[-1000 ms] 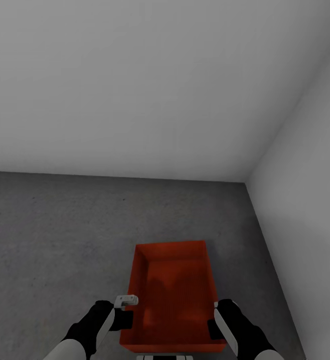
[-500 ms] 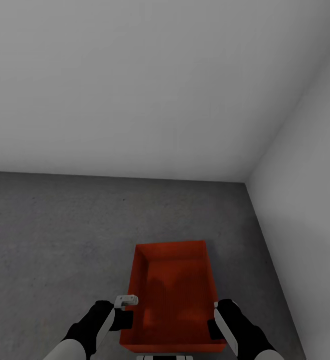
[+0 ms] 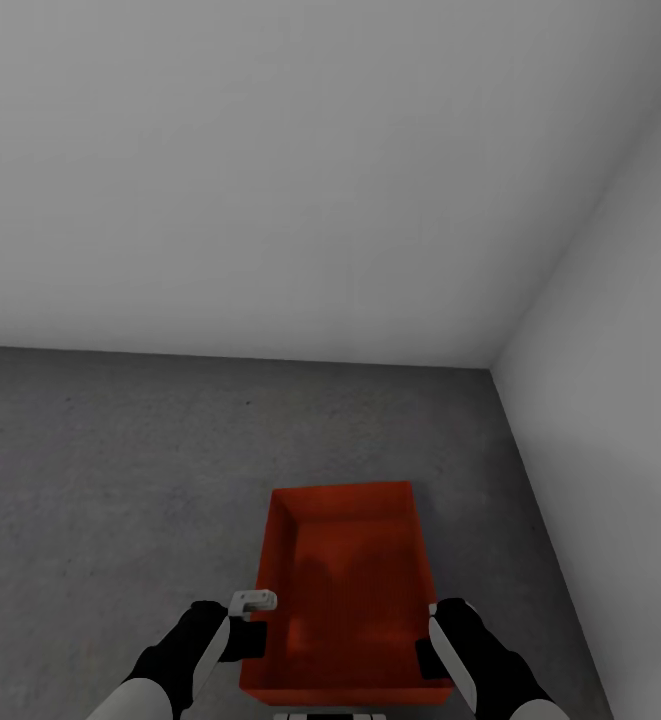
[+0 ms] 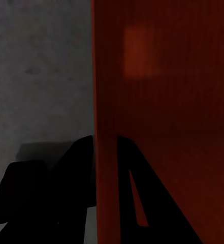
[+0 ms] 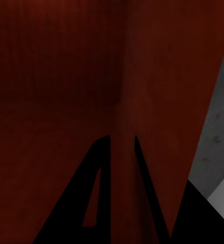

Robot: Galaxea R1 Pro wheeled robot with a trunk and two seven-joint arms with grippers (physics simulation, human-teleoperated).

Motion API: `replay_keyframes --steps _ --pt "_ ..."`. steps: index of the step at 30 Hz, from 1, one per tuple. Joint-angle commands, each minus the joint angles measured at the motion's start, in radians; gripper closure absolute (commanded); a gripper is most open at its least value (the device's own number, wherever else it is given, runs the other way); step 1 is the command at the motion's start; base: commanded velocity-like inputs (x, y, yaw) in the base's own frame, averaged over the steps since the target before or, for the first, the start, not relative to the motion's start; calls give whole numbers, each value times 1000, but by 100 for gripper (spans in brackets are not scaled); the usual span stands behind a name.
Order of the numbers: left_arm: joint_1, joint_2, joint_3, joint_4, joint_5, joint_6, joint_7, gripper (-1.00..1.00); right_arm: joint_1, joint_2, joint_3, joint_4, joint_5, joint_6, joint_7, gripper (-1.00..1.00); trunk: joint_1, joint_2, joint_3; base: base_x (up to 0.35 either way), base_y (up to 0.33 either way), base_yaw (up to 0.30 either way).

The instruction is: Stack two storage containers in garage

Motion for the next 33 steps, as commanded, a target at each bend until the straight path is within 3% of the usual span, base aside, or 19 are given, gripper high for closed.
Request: replay_keyframes --steps 1,11,21,33 --pt "1 -2 -4 -1 13 6 -2 100 -1 16 1 -2 -64 -8 -4 100 0 0 -1 0 0 0" --pt "1 -1 -3 -1 11 6 -2 100 -1 16 1 -2 -64 -8 -4 100 0 0 0 0 0 0" --pt "1 -1 -3 -1 11 6 -2 100 -1 16 1 -2 -64 -8 -4 100 38 -70 -21 0 0 0" --pt "1 -1 -3 -1 12 6 -2 100 -1 16 1 -2 -64 -8 -4 100 38 -70 -17 0 0 0"
